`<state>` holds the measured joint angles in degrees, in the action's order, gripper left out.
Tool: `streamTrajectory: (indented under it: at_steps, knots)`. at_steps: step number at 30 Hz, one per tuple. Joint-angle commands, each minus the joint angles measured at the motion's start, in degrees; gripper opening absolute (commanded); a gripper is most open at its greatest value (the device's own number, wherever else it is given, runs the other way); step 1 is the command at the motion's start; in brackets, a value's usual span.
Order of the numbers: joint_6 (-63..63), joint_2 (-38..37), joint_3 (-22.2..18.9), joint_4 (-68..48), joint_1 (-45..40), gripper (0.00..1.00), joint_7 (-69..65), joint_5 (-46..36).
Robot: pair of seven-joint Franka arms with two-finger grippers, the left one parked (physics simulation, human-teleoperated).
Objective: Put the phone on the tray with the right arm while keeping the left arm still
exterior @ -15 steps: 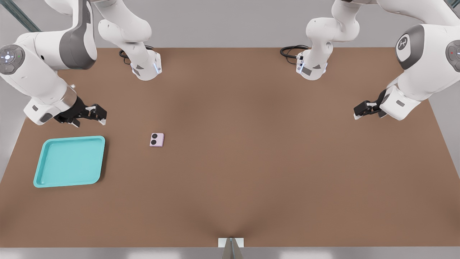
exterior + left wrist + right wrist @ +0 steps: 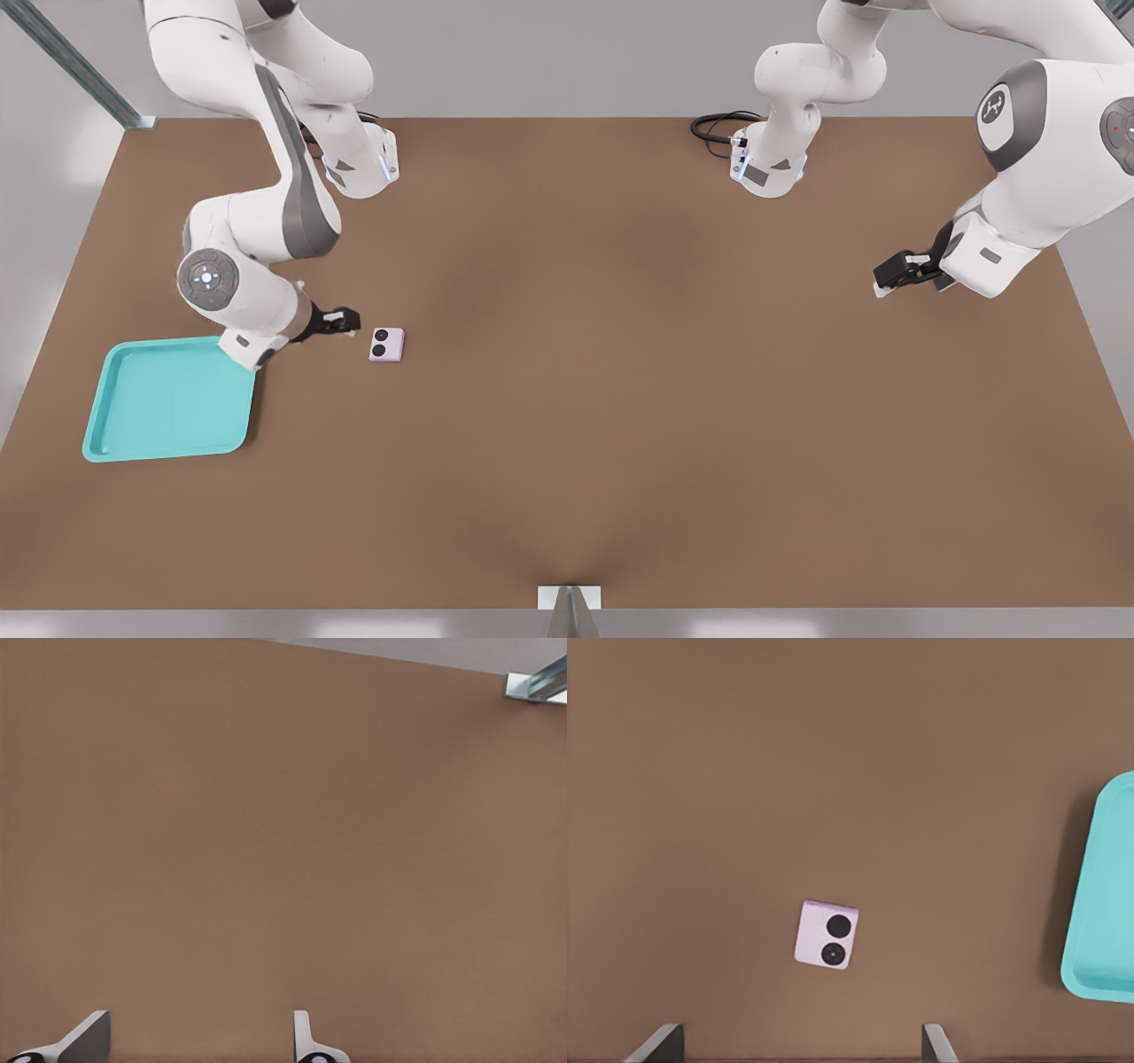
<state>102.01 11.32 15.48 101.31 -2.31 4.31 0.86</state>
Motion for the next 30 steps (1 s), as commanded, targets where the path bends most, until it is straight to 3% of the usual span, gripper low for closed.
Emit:
streamTrajectory:
  at_steps: [1,9,30]
  knots:
    - [8.02,-0.15,0.95,2.13,-0.07,1.0,19.33,0.02]
    - [14.09,3.01,5.79,8.29,-0.07,1.0,27.51,-0.24]
    - [20.77,5.47,6.67,15.41,-2.09,1.0,25.93,-0.33]
